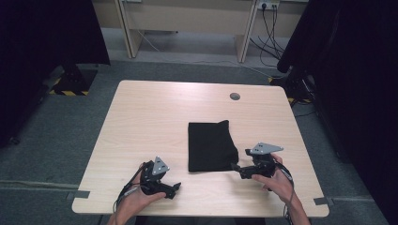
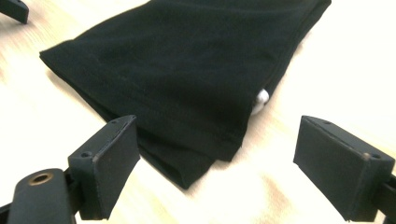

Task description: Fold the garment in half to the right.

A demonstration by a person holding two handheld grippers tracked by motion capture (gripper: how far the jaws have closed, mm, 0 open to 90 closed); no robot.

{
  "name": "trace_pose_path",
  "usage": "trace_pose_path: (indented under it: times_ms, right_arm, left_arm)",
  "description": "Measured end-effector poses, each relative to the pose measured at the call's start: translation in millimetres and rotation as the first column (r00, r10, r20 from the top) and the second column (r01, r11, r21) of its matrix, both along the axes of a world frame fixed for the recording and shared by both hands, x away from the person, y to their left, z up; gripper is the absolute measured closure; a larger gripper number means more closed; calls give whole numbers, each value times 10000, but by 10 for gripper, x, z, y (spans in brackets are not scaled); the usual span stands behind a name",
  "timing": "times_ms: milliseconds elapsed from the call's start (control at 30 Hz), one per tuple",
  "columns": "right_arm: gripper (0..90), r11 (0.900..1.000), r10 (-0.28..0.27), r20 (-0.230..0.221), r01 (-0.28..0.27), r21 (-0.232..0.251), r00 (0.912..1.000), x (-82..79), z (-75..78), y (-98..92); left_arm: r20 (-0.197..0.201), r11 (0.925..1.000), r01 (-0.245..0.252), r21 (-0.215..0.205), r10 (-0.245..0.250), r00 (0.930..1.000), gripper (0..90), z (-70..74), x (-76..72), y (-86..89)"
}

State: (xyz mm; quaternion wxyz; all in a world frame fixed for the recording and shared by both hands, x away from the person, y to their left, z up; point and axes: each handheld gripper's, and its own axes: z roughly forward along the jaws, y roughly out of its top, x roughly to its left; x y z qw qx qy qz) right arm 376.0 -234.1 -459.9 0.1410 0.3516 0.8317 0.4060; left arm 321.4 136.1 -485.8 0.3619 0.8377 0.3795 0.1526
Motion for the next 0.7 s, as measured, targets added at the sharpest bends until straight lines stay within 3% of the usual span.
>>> trace_pose_path:
  times_ms: [700]
  right_arm:
    - [145, 9992, -190, -188, 183, -355, 9996, -225, -114, -156]
  left_arm:
    - [4, 10000, -5, 11, 5, 10000, 0, 0, 5, -1]
